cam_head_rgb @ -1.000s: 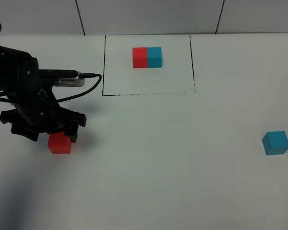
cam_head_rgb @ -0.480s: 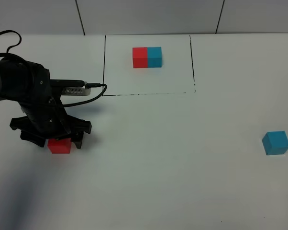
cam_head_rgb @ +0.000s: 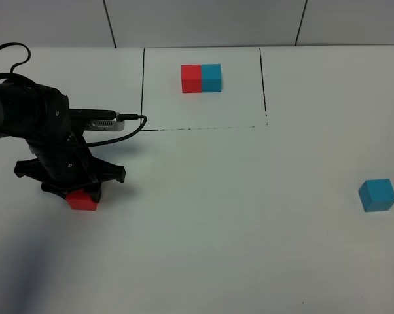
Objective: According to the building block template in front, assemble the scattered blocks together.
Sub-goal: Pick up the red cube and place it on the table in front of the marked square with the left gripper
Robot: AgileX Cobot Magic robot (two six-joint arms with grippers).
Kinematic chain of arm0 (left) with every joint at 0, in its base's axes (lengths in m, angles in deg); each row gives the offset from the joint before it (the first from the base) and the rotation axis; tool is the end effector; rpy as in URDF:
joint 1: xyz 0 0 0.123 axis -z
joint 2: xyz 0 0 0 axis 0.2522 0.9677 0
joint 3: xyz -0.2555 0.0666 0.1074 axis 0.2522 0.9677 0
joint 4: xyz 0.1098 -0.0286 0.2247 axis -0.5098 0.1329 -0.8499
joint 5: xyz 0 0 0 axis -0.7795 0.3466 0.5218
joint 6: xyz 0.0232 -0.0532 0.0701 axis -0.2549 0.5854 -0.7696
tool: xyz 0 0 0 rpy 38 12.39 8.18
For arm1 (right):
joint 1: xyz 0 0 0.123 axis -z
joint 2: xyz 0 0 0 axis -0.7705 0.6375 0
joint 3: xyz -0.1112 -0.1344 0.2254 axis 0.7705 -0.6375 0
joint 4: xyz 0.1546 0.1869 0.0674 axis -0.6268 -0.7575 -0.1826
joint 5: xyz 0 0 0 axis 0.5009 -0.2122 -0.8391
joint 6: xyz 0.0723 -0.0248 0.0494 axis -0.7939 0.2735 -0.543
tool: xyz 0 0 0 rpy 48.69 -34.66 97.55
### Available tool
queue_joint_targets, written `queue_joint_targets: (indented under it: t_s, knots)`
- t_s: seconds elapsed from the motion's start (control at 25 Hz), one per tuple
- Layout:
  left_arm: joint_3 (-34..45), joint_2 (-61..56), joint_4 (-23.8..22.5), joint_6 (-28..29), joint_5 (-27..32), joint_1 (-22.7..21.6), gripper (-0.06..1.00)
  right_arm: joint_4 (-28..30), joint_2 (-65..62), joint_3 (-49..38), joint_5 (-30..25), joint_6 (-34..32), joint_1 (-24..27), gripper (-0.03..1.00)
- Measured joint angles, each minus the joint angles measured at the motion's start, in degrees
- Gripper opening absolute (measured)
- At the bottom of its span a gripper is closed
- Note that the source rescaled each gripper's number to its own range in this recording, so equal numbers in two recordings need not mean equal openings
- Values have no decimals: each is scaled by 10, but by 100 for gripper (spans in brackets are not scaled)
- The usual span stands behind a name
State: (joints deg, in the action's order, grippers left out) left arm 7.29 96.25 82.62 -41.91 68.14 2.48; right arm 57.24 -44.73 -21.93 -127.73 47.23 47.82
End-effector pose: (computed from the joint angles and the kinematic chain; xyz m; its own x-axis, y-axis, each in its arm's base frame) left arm 0.3233 -0.0999 0.1205 -0.9912 0.0625 -0.1170 0.0669 0.9972 -0.0343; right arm -0.0044 0.0017 0.2746 -0.4565 -0.0518 -0.8882 -0.0773 0.9968 -0.0184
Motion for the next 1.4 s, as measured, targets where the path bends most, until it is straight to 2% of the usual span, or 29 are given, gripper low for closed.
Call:
queue_joint_targets:
  t_s: [0.08, 0.16, 0.32, 0.44, 0.56, 0.76, 0.96, 1.08, 1.24, 1.4]
  knots:
    - [-4, 0, -10, -28, 8, 0, 1, 0, 0, 0, 0, 0, 0, 90]
    - [-15, 0, -20, -82, 25, 0, 1, 0, 0, 0, 0, 0, 0, 90]
    - [-52, 0, -20, -238, 48, 8, 1, 0, 0, 0, 0, 0, 0, 90]
    - [-90, 5, -24, -369, 70, 33, 1, 0, 0, 0, 0, 0, 0, 90]
    - [-155, 26, -26, -466, 95, 57, 1, 0, 0, 0, 0, 0, 0, 90]
    - [-274, 86, -30, -589, 151, 107, 1, 0, 0, 0, 0, 0, 0, 90]
    - [-399, 159, -39, -655, 221, 155, 1, 0, 0, 0, 0, 0, 0, 90]
    - [-454, 202, -43, -680, 244, 177, 1, 0, 0, 0, 0, 0, 0, 90]
    - [-492, 238, -43, -706, 249, 200, 1, 0, 0, 0, 0, 0, 0, 90]
    - [-496, 258, -41, -705, 240, 209, 1, 0, 0, 0, 0, 0, 0, 90]
